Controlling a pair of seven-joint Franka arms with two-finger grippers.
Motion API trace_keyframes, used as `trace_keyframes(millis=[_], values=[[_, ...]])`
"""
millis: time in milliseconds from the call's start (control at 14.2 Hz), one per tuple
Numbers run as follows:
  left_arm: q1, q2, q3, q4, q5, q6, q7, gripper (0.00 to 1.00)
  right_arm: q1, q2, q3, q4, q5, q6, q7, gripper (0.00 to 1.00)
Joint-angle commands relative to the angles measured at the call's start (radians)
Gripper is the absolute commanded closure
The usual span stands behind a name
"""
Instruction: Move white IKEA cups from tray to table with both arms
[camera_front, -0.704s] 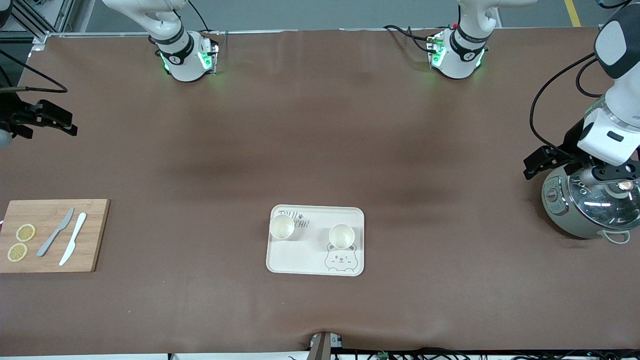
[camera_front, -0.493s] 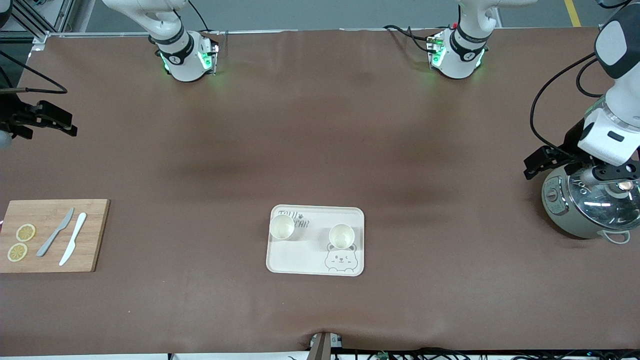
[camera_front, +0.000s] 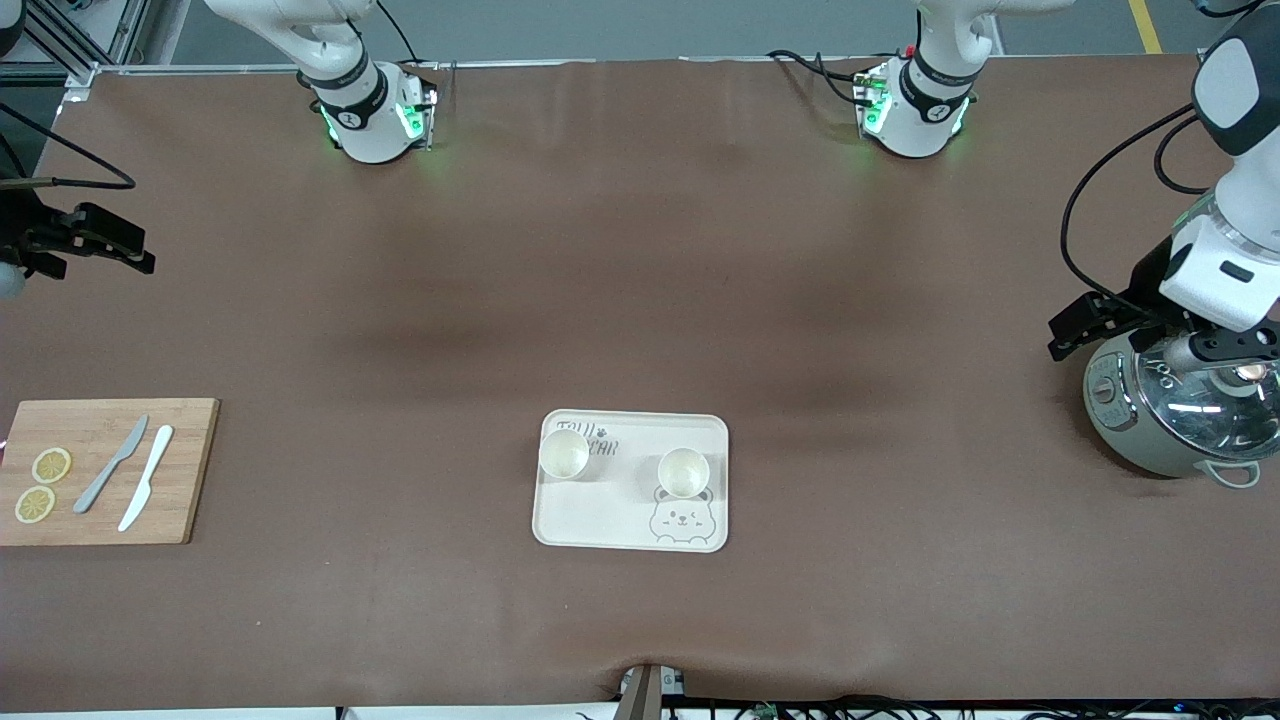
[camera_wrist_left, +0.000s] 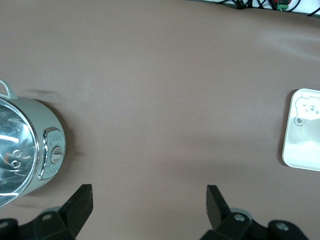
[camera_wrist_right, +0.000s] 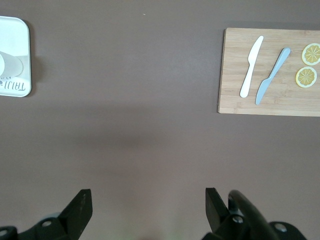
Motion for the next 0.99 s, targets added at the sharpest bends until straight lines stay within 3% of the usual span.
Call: trace_keyframes(millis=[0, 141, 493, 704, 915], values=[[0.014, 0.022, -0.002, 0.036, -0.042, -0.024, -0.001, 0.00, -0.031, 0.034, 0.014, 0.031, 0.001, -0.016, -0.004, 0.00], [0.025, 0.023, 0.003, 0.026, -0.085, -0.024, 0.011, 0.00, -0.031, 0.039, 0.014, 0.032, -0.001, -0.016, -0.007, 0.00], [0.022, 0.026, -0.002, 0.030, -0.067, -0.059, 0.006, 0.00, -0.031, 0.039, 0.014, 0.032, -0.001, -0.016, -0.005, 0.00], [0.001, 0.081, -0.002, 0.117, -0.064, -0.056, -0.026, 0.00, -0.031, 0.043, 0.015, 0.031, 0.001, -0.016, -0.010, 0.00], [-0.088, 0.107, -0.008, 0.184, -0.021, -0.076, -0.116, 0.00, -0.033, 0.046, 0.015, 0.032, 0.001, -0.016, -0.010, 0.00]])
